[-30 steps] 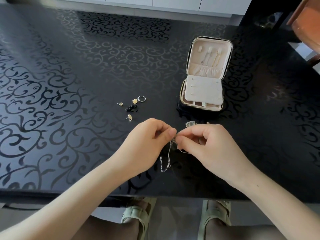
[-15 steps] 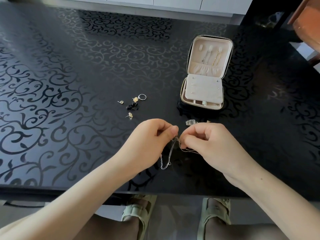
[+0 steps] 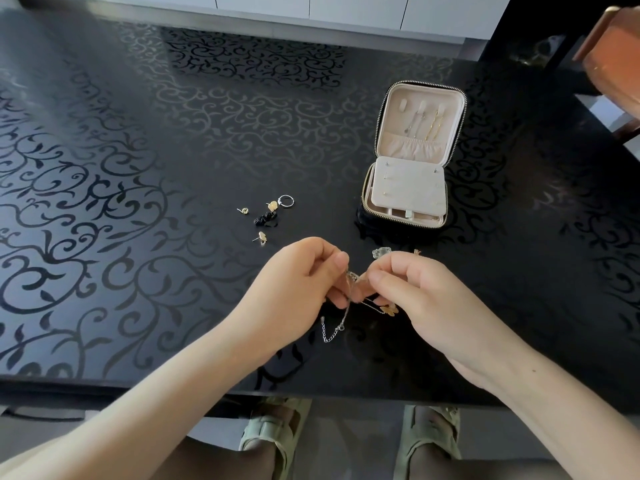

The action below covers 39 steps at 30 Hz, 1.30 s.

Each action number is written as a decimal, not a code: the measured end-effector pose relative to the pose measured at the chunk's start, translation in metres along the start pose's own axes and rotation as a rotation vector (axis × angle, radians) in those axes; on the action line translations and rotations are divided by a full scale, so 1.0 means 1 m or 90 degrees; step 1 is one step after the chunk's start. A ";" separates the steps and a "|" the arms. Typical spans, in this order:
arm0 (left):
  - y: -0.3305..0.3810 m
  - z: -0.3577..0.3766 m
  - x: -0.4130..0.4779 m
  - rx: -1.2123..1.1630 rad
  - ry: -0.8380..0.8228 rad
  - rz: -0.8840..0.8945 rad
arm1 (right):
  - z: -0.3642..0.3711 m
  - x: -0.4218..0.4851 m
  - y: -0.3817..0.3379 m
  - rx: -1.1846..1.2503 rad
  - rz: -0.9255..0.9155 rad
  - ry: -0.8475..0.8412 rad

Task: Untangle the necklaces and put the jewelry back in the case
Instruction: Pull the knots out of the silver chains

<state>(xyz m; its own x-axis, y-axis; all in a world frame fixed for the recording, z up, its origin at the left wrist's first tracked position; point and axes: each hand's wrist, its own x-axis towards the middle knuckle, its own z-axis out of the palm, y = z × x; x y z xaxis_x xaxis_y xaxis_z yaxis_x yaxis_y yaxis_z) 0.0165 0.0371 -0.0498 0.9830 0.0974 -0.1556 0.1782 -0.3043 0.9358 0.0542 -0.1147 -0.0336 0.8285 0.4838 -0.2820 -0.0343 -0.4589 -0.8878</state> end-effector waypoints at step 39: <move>0.003 -0.013 -0.004 0.119 -0.036 -0.016 | 0.005 0.005 0.001 0.047 -0.043 0.093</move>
<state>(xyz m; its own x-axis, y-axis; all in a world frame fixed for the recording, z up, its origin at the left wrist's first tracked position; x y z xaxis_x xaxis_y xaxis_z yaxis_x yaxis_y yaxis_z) 0.0121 0.0482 -0.0419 0.9781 0.0548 -0.2008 0.2025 -0.4736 0.8571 0.0549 -0.1091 -0.0382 0.9023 0.3960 -0.1705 -0.0131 -0.3703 -0.9288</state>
